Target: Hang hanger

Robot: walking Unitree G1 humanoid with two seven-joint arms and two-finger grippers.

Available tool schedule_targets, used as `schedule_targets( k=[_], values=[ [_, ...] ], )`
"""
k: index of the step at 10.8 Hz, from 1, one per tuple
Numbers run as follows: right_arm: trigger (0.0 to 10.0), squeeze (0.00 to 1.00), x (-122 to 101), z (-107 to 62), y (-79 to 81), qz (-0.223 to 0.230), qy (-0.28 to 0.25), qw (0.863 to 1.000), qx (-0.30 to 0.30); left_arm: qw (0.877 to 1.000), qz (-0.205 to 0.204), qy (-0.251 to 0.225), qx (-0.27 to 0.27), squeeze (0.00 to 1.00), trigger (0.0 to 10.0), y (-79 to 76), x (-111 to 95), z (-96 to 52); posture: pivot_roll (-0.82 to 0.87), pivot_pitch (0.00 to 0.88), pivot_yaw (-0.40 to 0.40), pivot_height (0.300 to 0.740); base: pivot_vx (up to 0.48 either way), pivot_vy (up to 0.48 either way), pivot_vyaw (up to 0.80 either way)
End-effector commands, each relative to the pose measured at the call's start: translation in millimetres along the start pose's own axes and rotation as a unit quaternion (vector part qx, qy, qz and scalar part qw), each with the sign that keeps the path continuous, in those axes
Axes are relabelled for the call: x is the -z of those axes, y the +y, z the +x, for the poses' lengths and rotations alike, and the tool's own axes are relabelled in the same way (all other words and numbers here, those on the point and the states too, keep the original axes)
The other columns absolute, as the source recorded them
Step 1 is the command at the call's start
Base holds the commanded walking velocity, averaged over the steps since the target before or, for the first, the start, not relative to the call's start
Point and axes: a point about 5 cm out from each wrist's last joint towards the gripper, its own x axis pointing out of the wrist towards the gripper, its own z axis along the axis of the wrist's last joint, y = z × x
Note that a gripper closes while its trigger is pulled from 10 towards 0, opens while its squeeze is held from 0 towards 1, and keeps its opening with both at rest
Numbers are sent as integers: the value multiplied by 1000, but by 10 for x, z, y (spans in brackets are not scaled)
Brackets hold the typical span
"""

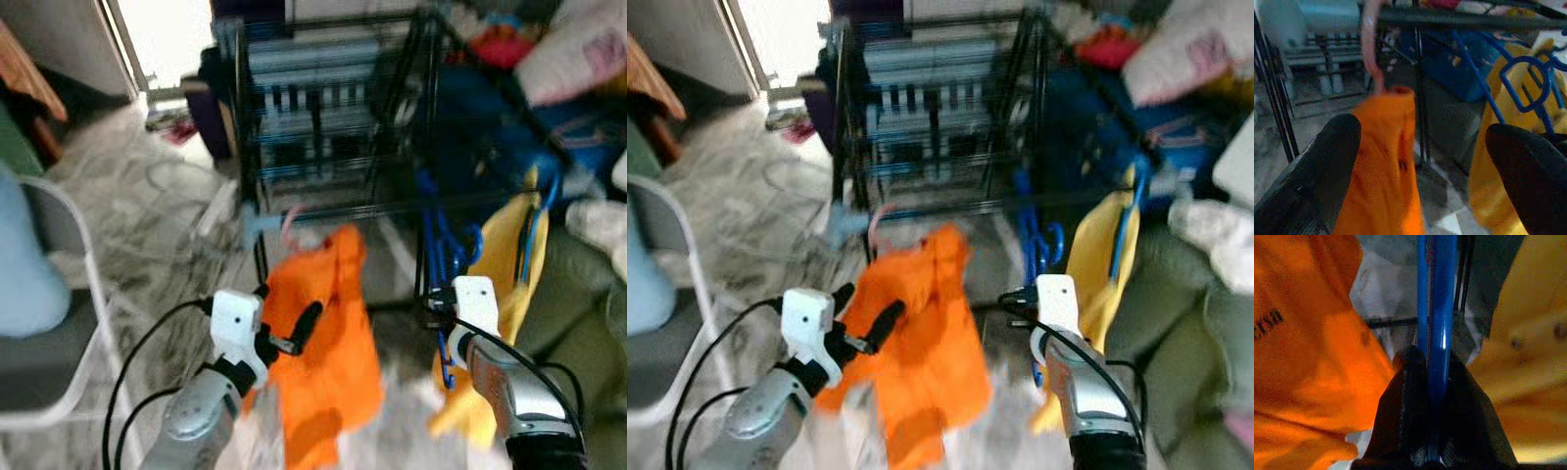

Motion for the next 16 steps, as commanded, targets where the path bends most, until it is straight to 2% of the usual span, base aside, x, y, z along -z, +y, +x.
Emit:
schedule_targets(
  k=[1, 5, 7, 10, 12, 14, 16],
  values=[
    [10000, 0, -28, 7, 106, 1, 0, 1000, -22, 1000, 13, 5, -18, 0, 10000, 70, -9, -34, -39, 75, 19, 740, 0, 0, 0],
    [10000, 0, -126, 35, 125, -15, -9, 998, -54, 1000, 11, 4, -17, 0, 10000, 66, -21, -44, -36, 88, 25, 740, 0, 0, 0],
    [10000, 0, -348, 111, 222, -54, -31, 994, -95, 1000, 12, 9, -13, 0, 10000, 65, -15, -45, -34, 90, 28, 740, 0, 0, 0],
    [10000, 0, -449, 220, 320, -70, -30, 990, -115, 1000, 12, 12, -13, 0, 10000, 60, -5, -45, -34, 90, 28, 740, 0, 0, 0],
    [10000, 0, -468, 319, 462, -24, 6, 990, -137, 1000, 16, 17, -9, 0, 10000, 48, 2, -49, -19, 91, 24, 740, 0, 0, 0],
    [10000, 0, -345, 361, 457, -4, 43, 990, -131, 1000, 17, 20, -11, 0, 10000, 44, 3, -72, -11, 95, 18, 740, 0, 0, 0],
    [10000, 0, -185, 366, 370, -2, 67, 992, -107, 1000, 16, 24, -11, 0, 10000, 41, 12, -89, -12, 101, 21, 740, 0, 0, 0]
  ],
)
